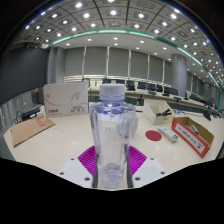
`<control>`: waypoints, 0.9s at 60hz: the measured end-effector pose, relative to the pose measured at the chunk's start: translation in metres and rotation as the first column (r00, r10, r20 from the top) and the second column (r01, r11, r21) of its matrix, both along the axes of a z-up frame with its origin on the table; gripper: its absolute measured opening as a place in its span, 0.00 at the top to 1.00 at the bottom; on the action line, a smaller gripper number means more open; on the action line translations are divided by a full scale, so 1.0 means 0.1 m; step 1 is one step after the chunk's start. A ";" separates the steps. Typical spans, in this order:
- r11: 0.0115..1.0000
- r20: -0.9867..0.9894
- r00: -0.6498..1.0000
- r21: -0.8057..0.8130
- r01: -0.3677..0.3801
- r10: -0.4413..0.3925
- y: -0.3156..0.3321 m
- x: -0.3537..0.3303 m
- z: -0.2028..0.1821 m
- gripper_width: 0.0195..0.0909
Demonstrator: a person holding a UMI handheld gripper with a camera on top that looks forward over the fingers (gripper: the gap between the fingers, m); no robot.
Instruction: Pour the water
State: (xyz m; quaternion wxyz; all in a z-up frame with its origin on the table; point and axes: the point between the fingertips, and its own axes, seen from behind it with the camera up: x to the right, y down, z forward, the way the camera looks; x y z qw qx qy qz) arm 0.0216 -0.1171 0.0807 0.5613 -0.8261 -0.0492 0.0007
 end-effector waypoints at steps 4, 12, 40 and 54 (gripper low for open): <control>1.000 0.021 1.000 -0.010 -0.010 0.010 -0.02 -0.03 0.01 0.82; 0.999 0.042 0.998 -0.024 -0.042 0.043 -0.02 -0.18 0.12 0.83; 0.996 -0.799 0.600 -0.008 -0.085 0.045 0.98 -0.97 1.70 0.83; 0.979 -0.988 -0.006 -0.152 -0.138 -0.154 1.70 -0.96 1.63 0.83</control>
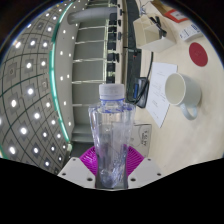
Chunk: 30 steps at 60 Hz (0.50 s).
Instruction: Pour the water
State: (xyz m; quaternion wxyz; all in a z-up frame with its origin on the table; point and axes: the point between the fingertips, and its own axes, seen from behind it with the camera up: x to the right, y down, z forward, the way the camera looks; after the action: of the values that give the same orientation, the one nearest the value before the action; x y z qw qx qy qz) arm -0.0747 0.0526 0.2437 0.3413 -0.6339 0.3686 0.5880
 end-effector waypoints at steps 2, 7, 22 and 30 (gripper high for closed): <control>1.000 -0.081 0.997 -0.030 0.005 -0.007 0.11 0.01 -0.06 0.83; 0.994 -0.270 0.962 -0.108 0.000 -0.029 0.31 0.08 -0.22 0.83; 0.968 -0.481 0.874 -0.243 -0.061 -0.066 0.48 0.14 -0.60 0.83; 0.967 -0.431 0.902 -0.241 -0.083 -0.030 0.44 0.13 -0.62 0.83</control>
State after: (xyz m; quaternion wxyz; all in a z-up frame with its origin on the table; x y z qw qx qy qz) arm -0.0613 0.0968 0.1818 0.1595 -0.5317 0.4980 0.6663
